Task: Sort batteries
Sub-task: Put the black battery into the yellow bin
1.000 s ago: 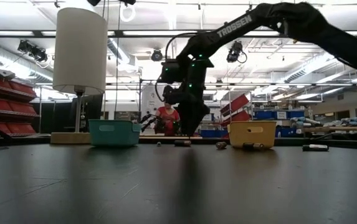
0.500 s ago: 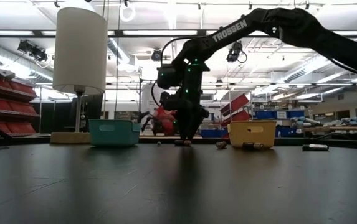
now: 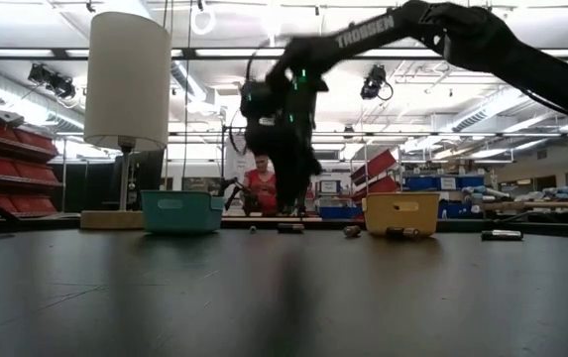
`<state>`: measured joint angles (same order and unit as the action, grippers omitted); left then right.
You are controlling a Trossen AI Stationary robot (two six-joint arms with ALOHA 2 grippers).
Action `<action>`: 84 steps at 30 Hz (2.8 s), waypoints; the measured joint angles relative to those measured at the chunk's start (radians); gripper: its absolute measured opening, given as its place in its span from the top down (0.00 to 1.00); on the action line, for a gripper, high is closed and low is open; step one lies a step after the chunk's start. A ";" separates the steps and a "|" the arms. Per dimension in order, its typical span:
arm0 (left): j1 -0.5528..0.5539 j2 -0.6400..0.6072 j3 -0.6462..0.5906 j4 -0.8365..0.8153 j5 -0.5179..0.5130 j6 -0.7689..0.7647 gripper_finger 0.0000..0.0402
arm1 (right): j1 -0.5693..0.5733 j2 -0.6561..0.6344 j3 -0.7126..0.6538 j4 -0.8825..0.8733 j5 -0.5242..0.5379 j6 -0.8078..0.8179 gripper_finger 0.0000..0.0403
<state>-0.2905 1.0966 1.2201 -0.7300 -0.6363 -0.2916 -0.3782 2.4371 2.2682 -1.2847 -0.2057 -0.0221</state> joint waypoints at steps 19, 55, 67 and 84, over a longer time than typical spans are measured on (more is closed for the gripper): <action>0.370 0.048 -0.309 0.277 0.592 0.233 0.98 | -0.008 -0.451 -0.147 0.058 0.274 0.142 0.60; 0.884 0.976 0.295 0.190 0.994 1.032 0.62 | 0.115 -1.016 -0.779 0.262 0.291 0.495 0.61; 0.885 1.034 0.300 0.226 1.033 1.078 0.62 | 0.074 -1.016 -0.779 0.284 0.290 0.496 0.61; 0.886 1.052 0.300 0.184 0.957 1.095 0.80 | 0.073 -1.016 -0.779 0.320 0.287 0.521 0.61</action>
<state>0.5957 2.1486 1.5200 -0.5457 0.3206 0.8037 -0.3054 1.4208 1.4895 -0.9649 0.0814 0.4988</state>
